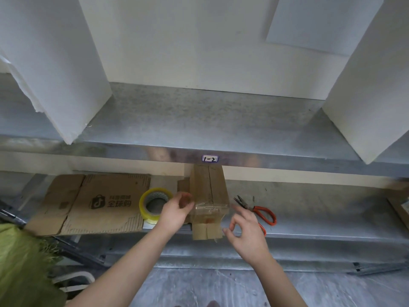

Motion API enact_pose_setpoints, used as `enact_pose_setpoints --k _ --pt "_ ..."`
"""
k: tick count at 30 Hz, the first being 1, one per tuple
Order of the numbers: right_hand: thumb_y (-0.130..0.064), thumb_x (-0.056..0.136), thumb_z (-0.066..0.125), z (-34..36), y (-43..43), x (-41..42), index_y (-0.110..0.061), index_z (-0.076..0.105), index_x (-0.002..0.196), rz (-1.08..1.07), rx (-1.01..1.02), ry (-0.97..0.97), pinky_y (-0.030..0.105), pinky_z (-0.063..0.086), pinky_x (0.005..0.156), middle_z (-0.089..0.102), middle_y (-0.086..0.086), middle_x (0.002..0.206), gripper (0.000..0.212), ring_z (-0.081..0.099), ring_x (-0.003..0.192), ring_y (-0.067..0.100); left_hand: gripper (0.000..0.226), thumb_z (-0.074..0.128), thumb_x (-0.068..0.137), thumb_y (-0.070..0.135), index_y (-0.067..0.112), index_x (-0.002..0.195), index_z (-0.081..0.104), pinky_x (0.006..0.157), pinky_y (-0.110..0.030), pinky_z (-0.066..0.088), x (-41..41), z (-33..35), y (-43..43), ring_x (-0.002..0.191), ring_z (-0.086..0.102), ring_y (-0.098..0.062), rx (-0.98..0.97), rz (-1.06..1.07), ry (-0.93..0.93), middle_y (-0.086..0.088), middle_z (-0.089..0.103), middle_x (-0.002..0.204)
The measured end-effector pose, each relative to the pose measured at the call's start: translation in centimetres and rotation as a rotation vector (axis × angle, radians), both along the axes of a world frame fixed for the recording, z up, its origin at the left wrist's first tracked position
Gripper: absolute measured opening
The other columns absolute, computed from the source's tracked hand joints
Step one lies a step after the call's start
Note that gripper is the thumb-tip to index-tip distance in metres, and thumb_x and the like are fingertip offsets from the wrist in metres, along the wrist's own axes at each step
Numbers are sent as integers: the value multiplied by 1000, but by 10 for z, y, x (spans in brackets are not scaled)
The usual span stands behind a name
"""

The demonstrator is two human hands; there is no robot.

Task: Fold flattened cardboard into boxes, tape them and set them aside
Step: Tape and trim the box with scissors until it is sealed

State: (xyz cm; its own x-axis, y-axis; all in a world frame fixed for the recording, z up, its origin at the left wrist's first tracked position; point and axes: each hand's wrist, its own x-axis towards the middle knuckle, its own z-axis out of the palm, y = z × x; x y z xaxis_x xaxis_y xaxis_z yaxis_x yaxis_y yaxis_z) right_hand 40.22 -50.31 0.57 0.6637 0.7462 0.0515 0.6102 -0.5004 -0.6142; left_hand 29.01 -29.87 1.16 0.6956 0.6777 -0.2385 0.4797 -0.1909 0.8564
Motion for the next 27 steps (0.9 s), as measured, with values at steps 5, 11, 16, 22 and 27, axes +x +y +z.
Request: enact_pose_setpoints --k 5,11,16,22,27 --pt "-27 85 67 -11 7 11 -23 46 71 130 8 68 12 20 111 22 -21 151 26 19 141 -1 19 57 94 20 23 113 56 90 -28 45 6 -1 -4 101 57 -17 -36 55 -14 5 60 103" --pt "-20 84 67 -20 11 9 -17 47 72 162 86 149 3 21 105 19 -22 154 24 12 137 -18 24 63 89 15 22 109 50 94 -37 45 12 -15 -2 105 53 -22 67 143 51 -2 56 110" --pt "-21 85 68 -21 8 12 -24 45 70 133 152 198 19 24 114 29 -17 154 28 16 142 -9 13 63 88 10 19 96 60 81 -29 47 7 -16 -15 92 59 -18 254 115 19 2 63 94" --pt "-36 81 65 -24 7 25 -27 46 69 89 199 218 36 47 100 51 -14 130 24 28 144 7 33 57 93 28 25 125 55 86 -22 48 0 -4 -25 98 62 -9 218 28 -17 8 65 107" --pt "-35 79 67 -20 12 21 -24 50 69 116 158 235 36 43 104 58 -4 128 23 35 139 4 45 69 84 35 30 126 52 78 -25 49 6 -4 -16 91 61 -14 419 -89 77 4 63 103"
